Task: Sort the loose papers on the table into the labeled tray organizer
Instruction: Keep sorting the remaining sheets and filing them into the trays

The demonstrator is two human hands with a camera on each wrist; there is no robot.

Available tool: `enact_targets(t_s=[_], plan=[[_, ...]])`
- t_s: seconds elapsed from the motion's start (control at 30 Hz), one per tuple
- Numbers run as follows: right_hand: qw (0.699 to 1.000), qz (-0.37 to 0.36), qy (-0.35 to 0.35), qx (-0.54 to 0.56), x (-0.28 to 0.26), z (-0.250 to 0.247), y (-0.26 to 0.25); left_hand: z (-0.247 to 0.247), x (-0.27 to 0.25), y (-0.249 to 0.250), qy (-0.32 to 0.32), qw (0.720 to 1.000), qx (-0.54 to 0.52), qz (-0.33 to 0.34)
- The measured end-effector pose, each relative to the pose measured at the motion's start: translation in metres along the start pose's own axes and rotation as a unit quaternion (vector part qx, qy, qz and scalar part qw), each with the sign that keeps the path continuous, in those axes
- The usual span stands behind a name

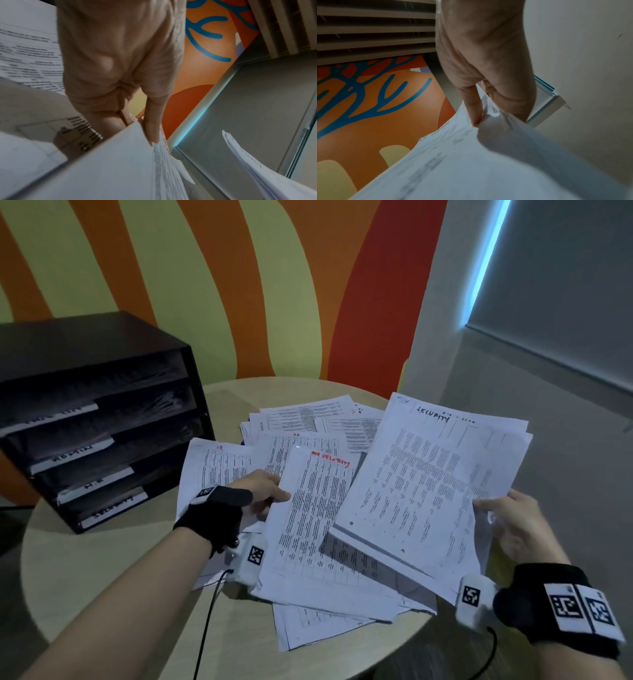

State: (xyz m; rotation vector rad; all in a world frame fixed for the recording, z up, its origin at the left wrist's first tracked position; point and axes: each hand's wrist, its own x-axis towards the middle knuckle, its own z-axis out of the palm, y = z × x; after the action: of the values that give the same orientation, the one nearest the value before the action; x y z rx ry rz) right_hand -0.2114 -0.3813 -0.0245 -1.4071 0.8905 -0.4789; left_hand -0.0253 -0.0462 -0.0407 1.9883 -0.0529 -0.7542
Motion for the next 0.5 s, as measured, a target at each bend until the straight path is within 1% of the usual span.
enact_targets(t_s=[0.07, 0.17, 0.2, 0.23, 0.3, 0.4, 0.47, 0.5], plan=[[0.999, 0.006, -0.043, 0.014, -0.006, 0.01, -0.001, 0.003, 0.0, -0.003, 0.008, 1.0, -0.005, 0.023], [0.995, 0.026, -0.097, 0.028, -0.011, 0.03, 0.004, 0.007, 0.001, -0.003, 0.013, 0.995, -0.07, 0.074], [0.994, 0.029, -0.102, 0.013, -0.012, 0.037, 0.008, 0.007, 0.003, -0.005, 0.019, 0.992, -0.09, 0.083], [0.994, 0.026, -0.105, -0.008, -0.014, 0.045, 0.013, 0.009, -0.001, -0.003, 0.01, 0.989, -0.119, 0.092], [0.993, 0.006, -0.108, -0.047, -0.015, 0.057, 0.021, 0.01, -0.003, -0.001, 0.005, 0.982, -0.148, 0.114], [0.992, -0.016, -0.117, -0.053, -0.017, 0.065, 0.026, 0.008, -0.008, 0.004, 0.0, 0.983, -0.131, 0.128], [0.989, -0.024, -0.135, -0.048, -0.021, 0.069, 0.024, 0.009, -0.012, 0.007, -0.001, 0.984, -0.113, 0.136], [0.988, -0.027, -0.146, -0.047, -0.022, 0.072, 0.023, 0.011, -0.017, 0.01, -0.016, 0.984, -0.117, 0.136]])
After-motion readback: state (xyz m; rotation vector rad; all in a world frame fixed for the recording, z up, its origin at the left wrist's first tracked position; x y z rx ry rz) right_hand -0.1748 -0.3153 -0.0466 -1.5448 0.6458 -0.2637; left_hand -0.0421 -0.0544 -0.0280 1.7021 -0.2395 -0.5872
